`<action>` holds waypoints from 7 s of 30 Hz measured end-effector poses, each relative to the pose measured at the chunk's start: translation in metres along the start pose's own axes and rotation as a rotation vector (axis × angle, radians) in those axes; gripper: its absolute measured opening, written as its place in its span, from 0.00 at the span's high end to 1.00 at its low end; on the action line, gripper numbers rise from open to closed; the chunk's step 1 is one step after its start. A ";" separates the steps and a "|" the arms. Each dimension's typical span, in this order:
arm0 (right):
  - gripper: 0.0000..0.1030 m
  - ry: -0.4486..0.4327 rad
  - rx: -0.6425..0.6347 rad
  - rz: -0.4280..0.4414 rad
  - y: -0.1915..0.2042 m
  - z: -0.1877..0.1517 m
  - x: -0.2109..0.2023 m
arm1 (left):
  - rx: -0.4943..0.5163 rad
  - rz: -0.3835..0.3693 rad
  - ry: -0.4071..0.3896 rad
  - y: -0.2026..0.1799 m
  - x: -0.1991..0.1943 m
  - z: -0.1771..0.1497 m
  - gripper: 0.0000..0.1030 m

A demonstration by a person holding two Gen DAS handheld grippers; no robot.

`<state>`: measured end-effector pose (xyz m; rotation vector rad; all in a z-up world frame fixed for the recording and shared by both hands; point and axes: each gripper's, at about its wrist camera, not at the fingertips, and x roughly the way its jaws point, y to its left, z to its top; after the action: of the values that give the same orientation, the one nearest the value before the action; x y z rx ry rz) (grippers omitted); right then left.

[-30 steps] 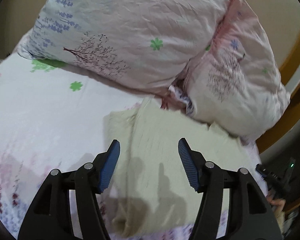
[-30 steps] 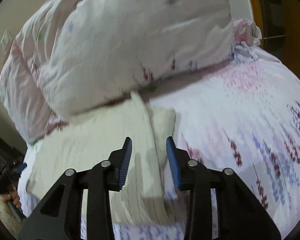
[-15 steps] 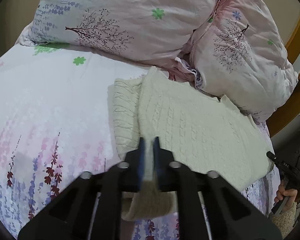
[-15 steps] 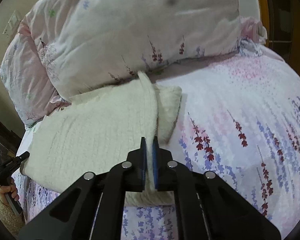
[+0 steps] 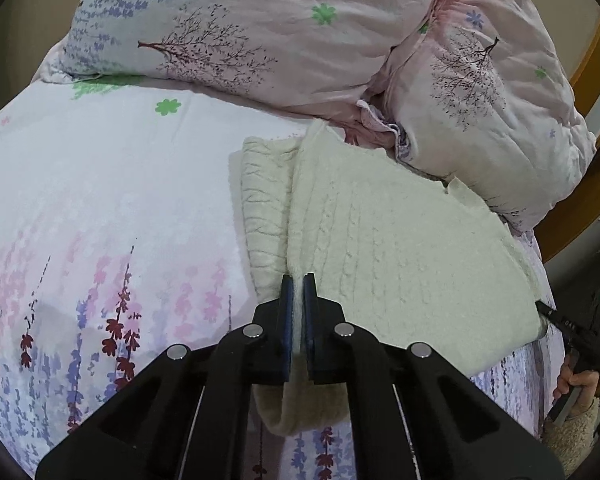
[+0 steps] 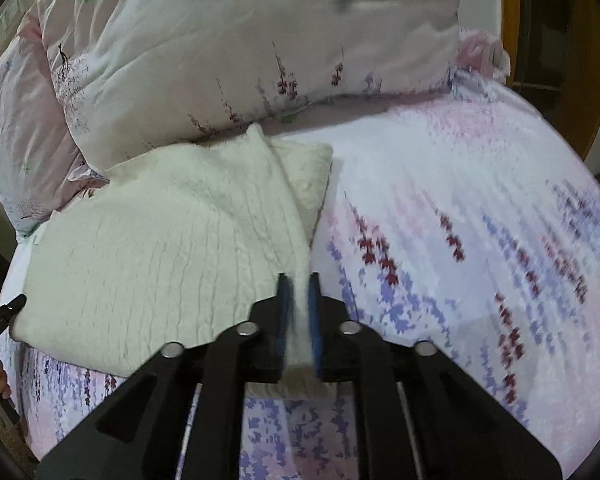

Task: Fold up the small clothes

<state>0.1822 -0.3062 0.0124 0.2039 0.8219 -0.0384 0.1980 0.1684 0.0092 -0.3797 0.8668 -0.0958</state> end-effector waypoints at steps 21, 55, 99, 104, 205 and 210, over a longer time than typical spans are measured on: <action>0.87 0.064 0.014 0.010 0.045 0.065 0.072 | 0.082 0.046 -0.028 -0.039 0.038 0.030 0.48; 0.57 0.000 -0.470 0.083 0.216 -0.002 0.057 | -0.454 -0.293 -0.014 0.036 0.042 0.037 0.50; 0.44 -0.046 0.174 0.161 -0.067 0.021 0.006 | 0.013 -0.439 0.158 -0.318 0.119 -0.002 0.80; 0.44 -0.060 0.221 0.231 -0.077 0.025 -0.005 | 0.091 -0.616 0.120 -0.304 0.073 0.000 0.24; 0.89 0.085 0.116 0.283 -0.053 -0.002 0.006 | 0.023 -0.333 0.144 -0.199 0.079 -0.038 0.33; 0.84 0.090 0.105 0.218 -0.053 -0.003 0.012 | 0.135 -0.244 0.096 -0.217 0.083 -0.042 0.32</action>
<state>0.1817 -0.3569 -0.0071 0.3960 0.8844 0.1337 0.2346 -0.0642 0.0032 -0.3551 0.9007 -0.3991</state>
